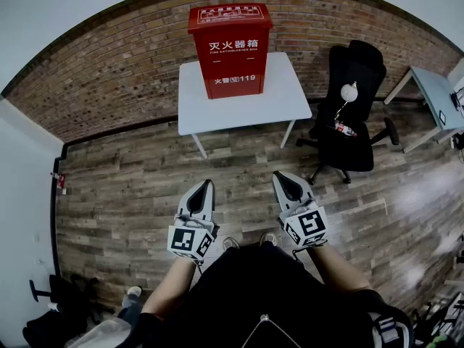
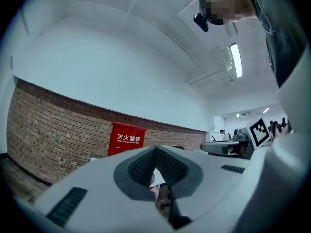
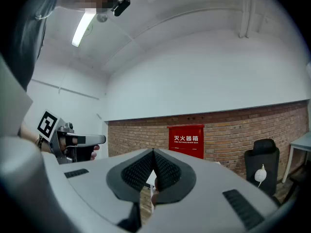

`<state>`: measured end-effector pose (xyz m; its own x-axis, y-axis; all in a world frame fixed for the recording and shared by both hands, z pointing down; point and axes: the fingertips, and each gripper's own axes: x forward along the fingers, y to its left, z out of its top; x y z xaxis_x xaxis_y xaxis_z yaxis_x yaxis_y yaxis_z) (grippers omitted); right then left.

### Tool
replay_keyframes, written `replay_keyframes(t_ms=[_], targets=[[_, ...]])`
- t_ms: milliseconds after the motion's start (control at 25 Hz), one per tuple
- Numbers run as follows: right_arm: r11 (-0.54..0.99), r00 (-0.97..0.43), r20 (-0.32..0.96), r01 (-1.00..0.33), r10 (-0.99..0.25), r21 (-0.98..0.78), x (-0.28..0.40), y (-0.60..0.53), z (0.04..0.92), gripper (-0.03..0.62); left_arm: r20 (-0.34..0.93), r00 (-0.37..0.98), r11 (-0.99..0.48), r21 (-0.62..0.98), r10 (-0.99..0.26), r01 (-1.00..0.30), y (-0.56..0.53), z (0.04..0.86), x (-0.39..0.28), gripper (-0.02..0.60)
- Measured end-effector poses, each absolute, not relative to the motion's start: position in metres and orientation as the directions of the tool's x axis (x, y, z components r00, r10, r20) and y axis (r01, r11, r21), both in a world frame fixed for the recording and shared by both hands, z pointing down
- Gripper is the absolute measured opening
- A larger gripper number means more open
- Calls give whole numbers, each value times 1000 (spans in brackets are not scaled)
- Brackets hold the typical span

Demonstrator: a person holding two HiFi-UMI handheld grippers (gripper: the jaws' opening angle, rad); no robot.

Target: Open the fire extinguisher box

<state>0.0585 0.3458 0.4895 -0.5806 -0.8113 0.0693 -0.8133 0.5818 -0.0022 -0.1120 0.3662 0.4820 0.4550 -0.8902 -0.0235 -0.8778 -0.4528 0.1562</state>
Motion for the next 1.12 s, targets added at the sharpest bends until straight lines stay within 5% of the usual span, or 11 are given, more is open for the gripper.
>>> replay_keyframes(t_ms=[560,1120], targets=[[562,-563,45,-826,-825,-29,15,337,486,18,-20,461,-457,163,-887,-874,358,489,-152,46],[482,-493,157,-870,-856,-103,-4,312,529,18,9,527,-514,202,-850,-833,313,513,-167,46]])
